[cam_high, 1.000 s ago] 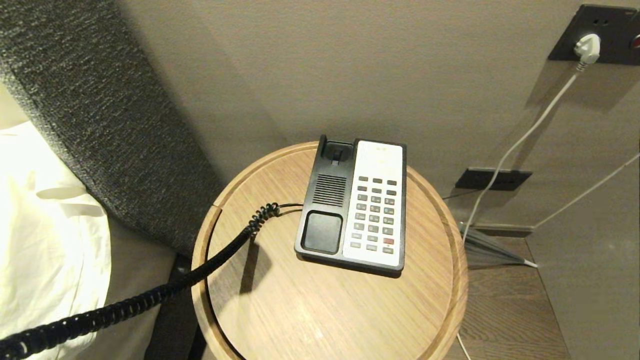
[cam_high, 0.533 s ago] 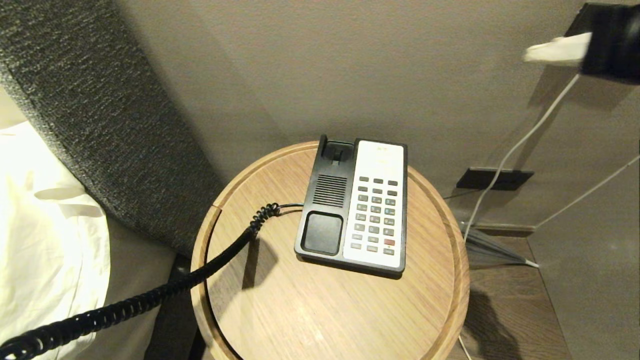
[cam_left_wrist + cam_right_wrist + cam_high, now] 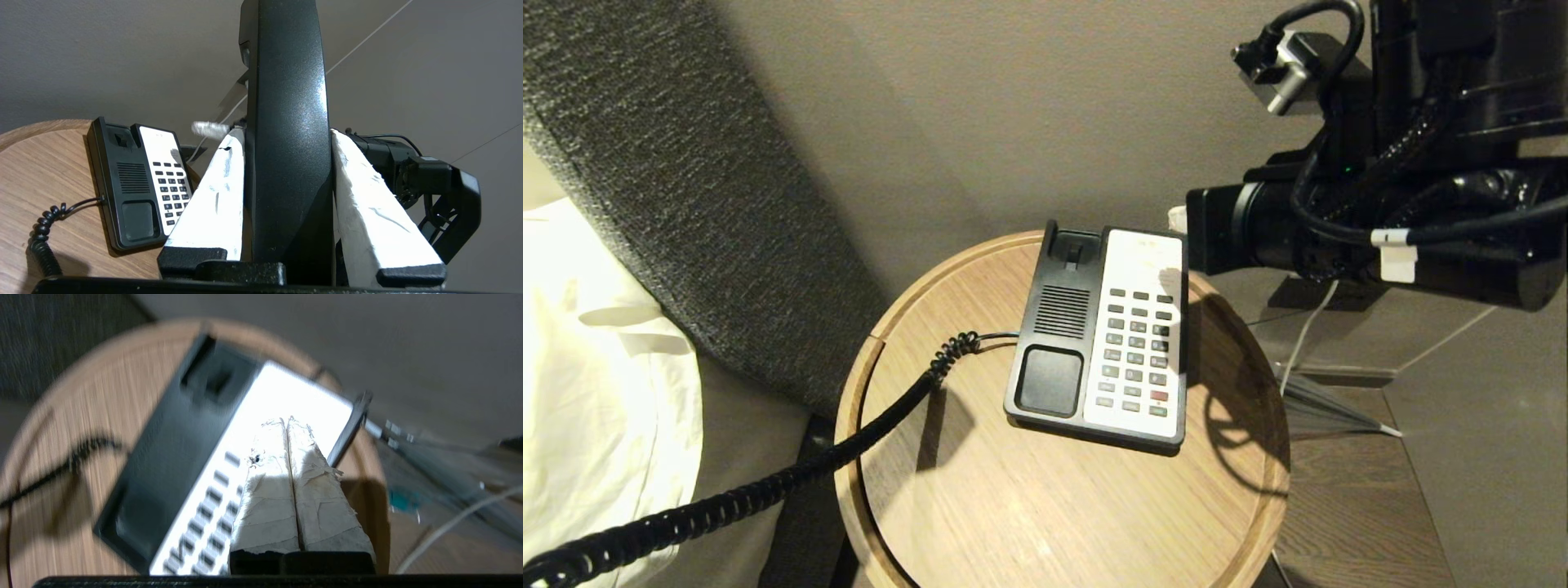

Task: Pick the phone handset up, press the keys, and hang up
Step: Dial the number

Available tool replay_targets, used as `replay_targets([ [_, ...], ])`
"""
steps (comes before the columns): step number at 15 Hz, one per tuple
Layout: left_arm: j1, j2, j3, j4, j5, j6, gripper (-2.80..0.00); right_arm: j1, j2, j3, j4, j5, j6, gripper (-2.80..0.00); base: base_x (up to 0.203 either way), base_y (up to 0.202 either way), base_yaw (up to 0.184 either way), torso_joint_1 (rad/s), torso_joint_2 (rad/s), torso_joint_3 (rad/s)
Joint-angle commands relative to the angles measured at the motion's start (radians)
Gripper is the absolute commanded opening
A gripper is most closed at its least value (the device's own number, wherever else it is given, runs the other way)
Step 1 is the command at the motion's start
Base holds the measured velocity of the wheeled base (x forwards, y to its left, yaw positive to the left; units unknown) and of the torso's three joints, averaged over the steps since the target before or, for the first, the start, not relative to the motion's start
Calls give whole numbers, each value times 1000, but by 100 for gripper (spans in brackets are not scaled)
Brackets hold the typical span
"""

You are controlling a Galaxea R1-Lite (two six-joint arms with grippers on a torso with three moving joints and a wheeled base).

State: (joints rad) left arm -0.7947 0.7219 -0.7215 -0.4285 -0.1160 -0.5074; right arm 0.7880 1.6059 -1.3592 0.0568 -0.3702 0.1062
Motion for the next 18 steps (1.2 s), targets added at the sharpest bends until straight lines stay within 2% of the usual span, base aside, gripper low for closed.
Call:
replay_targets([
  [1,0,-3,-2,-4,-1,-3,-280,21,-50,49,28,-2,2,-280,0,0,0,0,0,0],
  [8,0,15,-15,-6,-2,-3,-280,78,-94,251,-9,-1,25,-280,0,0,0,0,0,0],
  [13,0,7,-15,-4,-1,-3,-280,79,-60,283,-113,-6,26,-280,0,0,0,0,0,0],
  [18,0,4,-12,-4,-1,-3,-280,78,-55,323,-121,-6,26,-280,0,0,0,0,0,0],
])
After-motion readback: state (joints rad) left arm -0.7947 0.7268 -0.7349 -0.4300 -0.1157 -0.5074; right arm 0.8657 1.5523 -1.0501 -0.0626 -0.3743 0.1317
